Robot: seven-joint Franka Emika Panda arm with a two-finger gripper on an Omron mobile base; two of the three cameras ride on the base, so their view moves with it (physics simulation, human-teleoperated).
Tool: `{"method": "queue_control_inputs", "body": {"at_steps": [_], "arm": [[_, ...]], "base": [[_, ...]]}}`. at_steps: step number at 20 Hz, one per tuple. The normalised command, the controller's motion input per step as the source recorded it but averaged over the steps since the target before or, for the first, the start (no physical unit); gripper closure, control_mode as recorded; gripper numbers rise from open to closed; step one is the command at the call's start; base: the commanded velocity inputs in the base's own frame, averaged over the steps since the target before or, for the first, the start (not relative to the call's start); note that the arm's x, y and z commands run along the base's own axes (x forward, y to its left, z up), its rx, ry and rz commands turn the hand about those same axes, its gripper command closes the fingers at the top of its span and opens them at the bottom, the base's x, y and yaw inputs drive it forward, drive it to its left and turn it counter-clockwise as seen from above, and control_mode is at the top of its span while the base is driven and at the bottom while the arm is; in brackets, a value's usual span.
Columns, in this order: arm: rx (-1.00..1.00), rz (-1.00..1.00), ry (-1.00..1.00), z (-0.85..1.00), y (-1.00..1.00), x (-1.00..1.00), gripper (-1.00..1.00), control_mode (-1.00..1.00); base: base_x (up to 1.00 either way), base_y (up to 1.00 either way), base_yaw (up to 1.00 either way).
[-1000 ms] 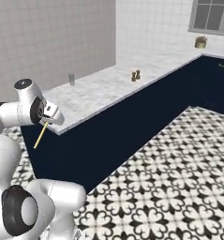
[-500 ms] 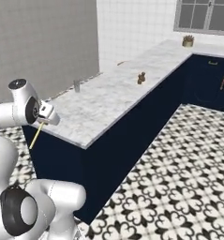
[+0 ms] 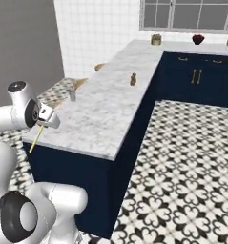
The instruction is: Take a straw from the drawer in front and place it inside the glass cup on the dining counter.
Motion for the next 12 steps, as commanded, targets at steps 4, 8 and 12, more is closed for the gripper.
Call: {"method": "queue_control_inputs", "body": {"at_steps": [4,8,12], "arm": [[0.0,0.0,0.0,0.0,0.0,0.0,1.0,1.0],[0.0,0.0,0.0,0.0,0.0,0.0,1.0,1.0],[0.0,0.0,0.0,0.0,0.0,0.0,1.0,1.0]], "base": [[-0.11,1.0,-0.39],[-0.22,1.0,-0.37],[-0.41,1.0,-0.36]]}}
